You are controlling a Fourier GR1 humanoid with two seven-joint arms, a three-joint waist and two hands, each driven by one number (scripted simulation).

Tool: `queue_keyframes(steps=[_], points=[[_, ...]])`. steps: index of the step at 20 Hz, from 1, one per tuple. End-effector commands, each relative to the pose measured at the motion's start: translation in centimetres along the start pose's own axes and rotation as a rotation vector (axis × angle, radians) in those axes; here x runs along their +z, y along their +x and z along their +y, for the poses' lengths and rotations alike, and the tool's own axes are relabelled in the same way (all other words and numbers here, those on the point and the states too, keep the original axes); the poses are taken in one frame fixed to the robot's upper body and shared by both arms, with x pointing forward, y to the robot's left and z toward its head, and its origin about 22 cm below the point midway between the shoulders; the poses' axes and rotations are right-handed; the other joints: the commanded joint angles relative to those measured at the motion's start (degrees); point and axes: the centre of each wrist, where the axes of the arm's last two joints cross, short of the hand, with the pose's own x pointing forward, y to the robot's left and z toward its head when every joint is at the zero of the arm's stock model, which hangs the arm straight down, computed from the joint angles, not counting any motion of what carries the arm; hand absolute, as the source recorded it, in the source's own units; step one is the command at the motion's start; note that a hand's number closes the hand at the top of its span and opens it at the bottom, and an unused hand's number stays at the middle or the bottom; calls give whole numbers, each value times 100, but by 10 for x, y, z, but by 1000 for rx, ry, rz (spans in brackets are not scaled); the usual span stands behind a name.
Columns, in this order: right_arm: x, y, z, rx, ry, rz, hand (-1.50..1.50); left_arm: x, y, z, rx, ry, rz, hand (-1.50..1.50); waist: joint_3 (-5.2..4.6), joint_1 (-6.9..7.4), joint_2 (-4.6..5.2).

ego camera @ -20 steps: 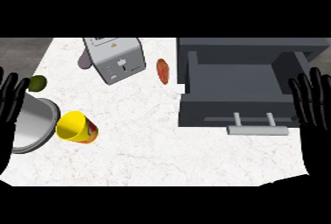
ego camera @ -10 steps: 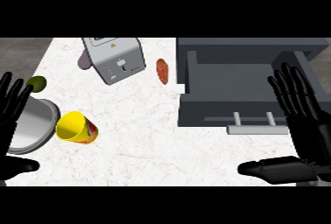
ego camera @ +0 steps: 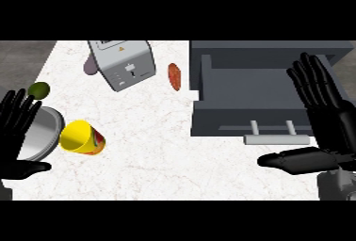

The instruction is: Pick up the cup, place it into the drawer and close the drawer

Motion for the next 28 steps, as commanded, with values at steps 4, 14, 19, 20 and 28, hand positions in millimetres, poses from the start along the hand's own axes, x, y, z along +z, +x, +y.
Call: queue_keyframes(steps=[4,14,19,20,28], points=[[-21,11,21,11,-9,-17,-150,-1,-43,9,-60,55,60,-150,-1,-2,-2],[4,3,2,1,-30,-17,-150,27,-113,25,-78,90,120,-150,-4,-56,6],[-16,6,-4,23,0,-35,-150,16,-128,27,-89,90,140,-150,-8,-72,23],[-8,15,-12,36,-4,-16,-150,28,-125,42,-69,96,134,-150,-8,-77,16],[-15,11,-15,11,7,-22,-150,36,-148,33,-82,102,83,-150,-20,-143,51]])
